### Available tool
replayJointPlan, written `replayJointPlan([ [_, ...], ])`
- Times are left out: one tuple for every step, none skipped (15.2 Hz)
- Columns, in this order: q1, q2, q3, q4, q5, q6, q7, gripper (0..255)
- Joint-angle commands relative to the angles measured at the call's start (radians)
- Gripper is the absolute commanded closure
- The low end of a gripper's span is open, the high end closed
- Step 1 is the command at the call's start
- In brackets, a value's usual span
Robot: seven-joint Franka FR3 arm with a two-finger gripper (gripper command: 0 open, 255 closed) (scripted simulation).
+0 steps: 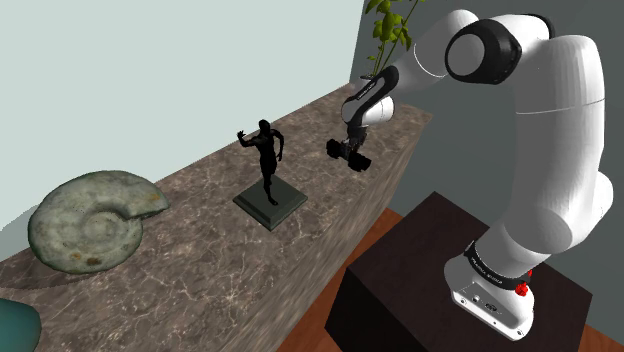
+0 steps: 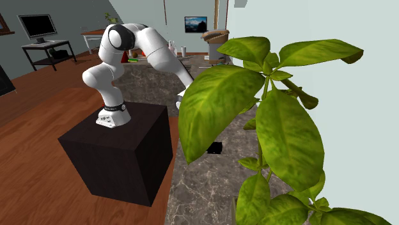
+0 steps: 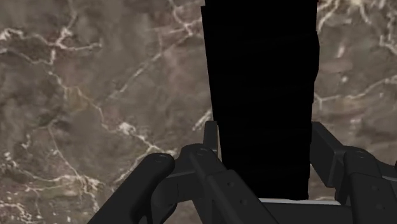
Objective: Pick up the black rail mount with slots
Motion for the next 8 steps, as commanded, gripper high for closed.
replayJointPlan([
  [0.0,0.002,0.0,0.0,0.0,0.001,0.001,255],
  [0.0,0.002,0.0,0.001,0.0,0.001,0.001,255],
  [0.001,0.002,0.0,0.002,0.0,-0.001,0.002,255],
  [0.002,-0.009,-0.002,-0.001,-0.002,-0.009,0.003,255],
  [0.003,-0.02,-0.003,-0.003,-0.003,-0.018,0.004,255],
  [0.004,-0.032,-0.005,-0.006,-0.005,-0.027,0.006,255],
  [0.006,-0.043,-0.007,-0.007,-0.007,-0.036,0.007,255],
  [0.007,-0.054,-0.008,-0.009,-0.009,-0.045,0.009,255],
])
